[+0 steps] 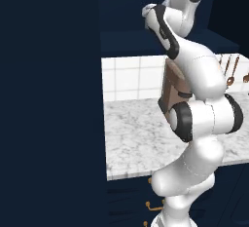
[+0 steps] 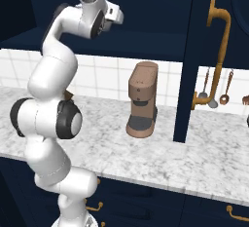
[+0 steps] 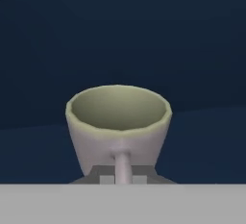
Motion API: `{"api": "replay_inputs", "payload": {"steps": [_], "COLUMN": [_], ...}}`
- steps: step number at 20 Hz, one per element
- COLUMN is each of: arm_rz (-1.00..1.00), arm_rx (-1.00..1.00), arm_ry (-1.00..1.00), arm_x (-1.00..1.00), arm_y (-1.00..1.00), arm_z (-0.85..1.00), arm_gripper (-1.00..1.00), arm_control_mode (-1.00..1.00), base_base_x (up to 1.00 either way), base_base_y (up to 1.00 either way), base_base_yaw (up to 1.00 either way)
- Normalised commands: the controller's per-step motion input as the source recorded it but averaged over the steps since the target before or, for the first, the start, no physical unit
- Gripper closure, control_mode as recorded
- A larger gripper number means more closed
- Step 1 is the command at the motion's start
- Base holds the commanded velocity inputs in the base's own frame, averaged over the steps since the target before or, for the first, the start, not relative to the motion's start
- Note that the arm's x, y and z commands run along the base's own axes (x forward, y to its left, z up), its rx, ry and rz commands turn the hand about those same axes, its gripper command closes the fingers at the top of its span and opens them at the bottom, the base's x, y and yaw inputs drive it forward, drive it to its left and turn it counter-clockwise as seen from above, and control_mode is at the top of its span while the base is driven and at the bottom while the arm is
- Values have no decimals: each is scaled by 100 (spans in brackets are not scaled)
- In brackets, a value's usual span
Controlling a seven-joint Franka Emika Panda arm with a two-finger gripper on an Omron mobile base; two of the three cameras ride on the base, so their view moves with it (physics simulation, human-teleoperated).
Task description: Gather all objects into one cabinet and sort the glasses and bowls to opposite sides.
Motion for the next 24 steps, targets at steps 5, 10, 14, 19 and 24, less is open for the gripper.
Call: {"api": "replay_inputs", "payload": {"steps": [5, 10, 14, 19, 24], "arm_rz": [0, 0, 0, 2, 6], "arm_rx": [0, 4, 8, 5, 0], "arm_ry": [-22, -7, 0, 8, 5], "arm_x": [-100, -100, -100, -100, -100], "arm_y": [-3, -3, -2, -2, -1], "arm_z": [6, 50, 55, 28, 1], "arm_gripper": [100, 100, 100, 100, 100], "arm_control_mode": [-100, -100, -100, -100, -100], "base_base_x": [0, 0, 0, 0, 0], "base_base_y": [0, 0, 0, 0, 0], "base_base_yaw": [0, 0, 0, 0, 0]}}
